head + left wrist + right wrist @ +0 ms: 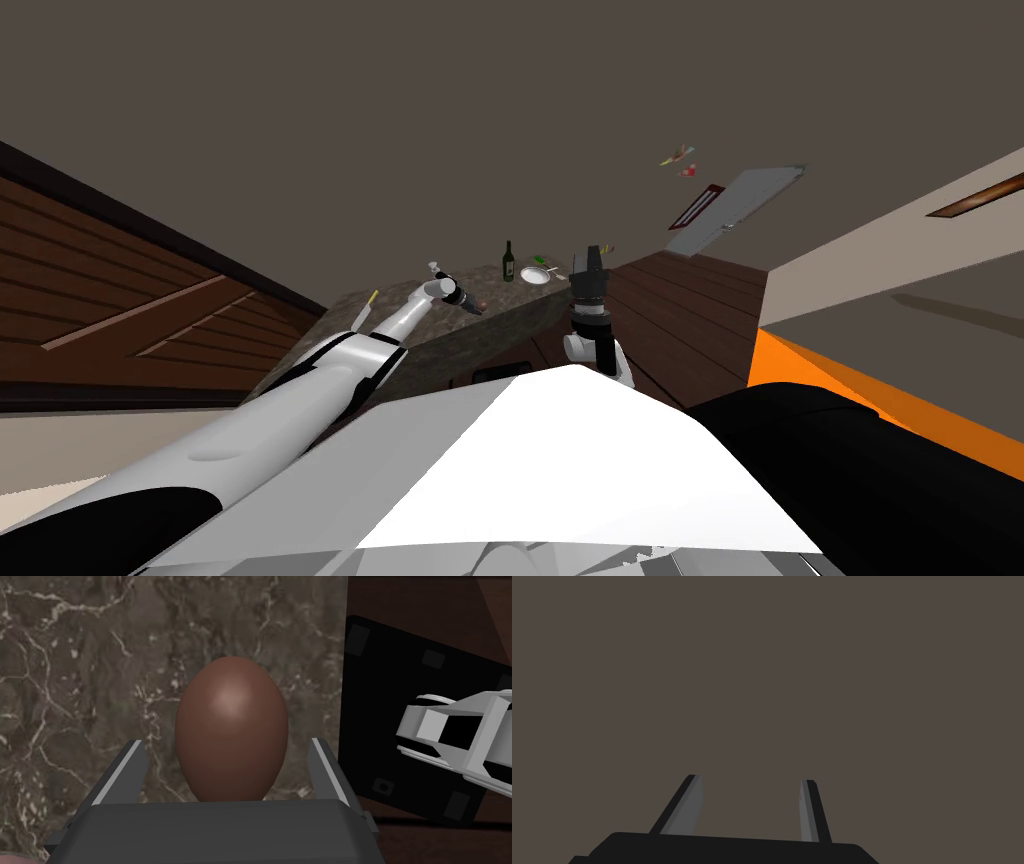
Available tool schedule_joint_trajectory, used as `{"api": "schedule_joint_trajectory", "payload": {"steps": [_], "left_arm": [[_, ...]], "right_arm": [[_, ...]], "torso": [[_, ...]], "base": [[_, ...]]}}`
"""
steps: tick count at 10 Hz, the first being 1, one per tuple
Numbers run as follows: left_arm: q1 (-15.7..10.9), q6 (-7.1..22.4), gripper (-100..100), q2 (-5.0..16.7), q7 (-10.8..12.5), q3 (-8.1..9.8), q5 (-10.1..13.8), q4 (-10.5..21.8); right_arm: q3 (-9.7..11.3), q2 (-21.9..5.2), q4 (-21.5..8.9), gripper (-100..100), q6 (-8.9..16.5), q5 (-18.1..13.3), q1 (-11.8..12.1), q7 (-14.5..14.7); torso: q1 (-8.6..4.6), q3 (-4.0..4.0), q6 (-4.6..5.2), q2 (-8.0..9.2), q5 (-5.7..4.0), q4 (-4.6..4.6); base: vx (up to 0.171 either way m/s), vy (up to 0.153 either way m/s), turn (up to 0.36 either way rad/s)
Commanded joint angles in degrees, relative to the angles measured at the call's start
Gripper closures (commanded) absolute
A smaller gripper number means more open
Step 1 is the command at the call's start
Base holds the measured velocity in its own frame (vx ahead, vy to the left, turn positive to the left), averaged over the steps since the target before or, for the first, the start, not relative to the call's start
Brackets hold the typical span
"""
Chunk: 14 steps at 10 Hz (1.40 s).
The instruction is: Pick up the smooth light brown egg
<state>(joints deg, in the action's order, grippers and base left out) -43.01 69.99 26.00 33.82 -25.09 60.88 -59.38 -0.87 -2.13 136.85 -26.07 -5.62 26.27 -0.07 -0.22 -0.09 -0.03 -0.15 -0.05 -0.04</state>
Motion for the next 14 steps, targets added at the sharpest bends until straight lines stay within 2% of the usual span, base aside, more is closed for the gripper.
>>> {"api": "schedule_joint_trajectory", "payload": {"steps": [1,2,6,7,8,9,10,11,12,13,14], "left_arm": [[0.00,0.00,-100,0.00,0.00,0.00,0.00,0.00],[-0.05,-0.08,100,-0.02,-0.24,-0.04,0.06,0.15],[-0.04,-0.06,100,-0.04,-0.22,-0.05,0.06,0.13],[-0.03,-0.05,0,-0.04,-0.23,-0.06,0.06,0.13],[1.25,0.58,100,0.04,1.82,1.32,-1.53,-1.70],[2.91,1.39,100,0.21,3.58,2.87,-3.35,-3.75],[2.91,1.39,100,0.21,4.35,2.87,-3.35,-4.28],[4.57,2.20,100,0.38,6.50,4.42,-5.17,-6.71],[4.57,2.20,100,0.38,6.88,4.42,-5.17,-6.85],[6.22,3.02,100,0.54,9.05,5.98,-6.99,-9.15],[6.22,3.02,100,0.54,9.41,5.98,-6.99,-9.42]], "right_arm": [[0.00,0.00,0.00,0,0.00,0.00,0.00,0.00],[0.00,0.00,0.00,0,0.00,0.00,0.00,0.00],[-0.01,-0.01,0.00,0,0.00,0.00,0.00,0.00],[-0.01,-0.01,0.00,0,0.00,0.00,0.00,0.00],[-0.01,-0.01,0.00,0,0.00,0.00,0.00,0.00],[0.00,-0.01,-0.01,0,0.00,0.00,-0.02,0.00],[-0.01,-0.02,-0.01,0,0.00,0.00,-0.02,0.00],[-0.01,-0.02,-0.01,0,0.00,0.00,-0.01,0.00],[-0.01,-0.02,-0.01,0,0.01,0.00,-0.01,0.00],[-0.01,-0.02,-0.01,0,0.00,0.00,0.00,0.00],[-0.01,-0.02,-0.01,0,0.00,0.00,-0.01,0.00]], "torso": [[0.00,0.00,0.00,0.00,0.00,0.00],[0.13,0.01,0.00,0.02,0.03,0.00],[0.28,0.00,0.00,0.01,0.07,0.01],[0.28,0.01,0.00,0.01,0.07,0.01],[0.28,0.01,0.00,0.02,0.07,0.02],[0.38,0.01,0.19,0.03,0.12,0.00],[0.60,0.04,0.13,0.09,0.15,0.01],[0.68,0.05,0.04,0.11,0.17,0.01],[0.69,0.05,0.08,0.10,0.17,0.01],[0.62,0.02,0.01,0.03,0.15,0.01],[0.64,0.01,0.07,0.01,0.15,0.02]], "base": [[0.006,-0.029,0.010],[0.001,-0.006,-0.001],[0.000,0.000,0.000],[0.000,0.000,0.000],[-0.013,0.057,-0.379],[-0.034,0.130,-0.425],[-0.038,0.120,-0.180],[-0.030,0.111,-0.277],[-0.015,0.088,-0.160],[-0.013,0.098,-0.273],[-0.014,0.074,-0.171]]}}
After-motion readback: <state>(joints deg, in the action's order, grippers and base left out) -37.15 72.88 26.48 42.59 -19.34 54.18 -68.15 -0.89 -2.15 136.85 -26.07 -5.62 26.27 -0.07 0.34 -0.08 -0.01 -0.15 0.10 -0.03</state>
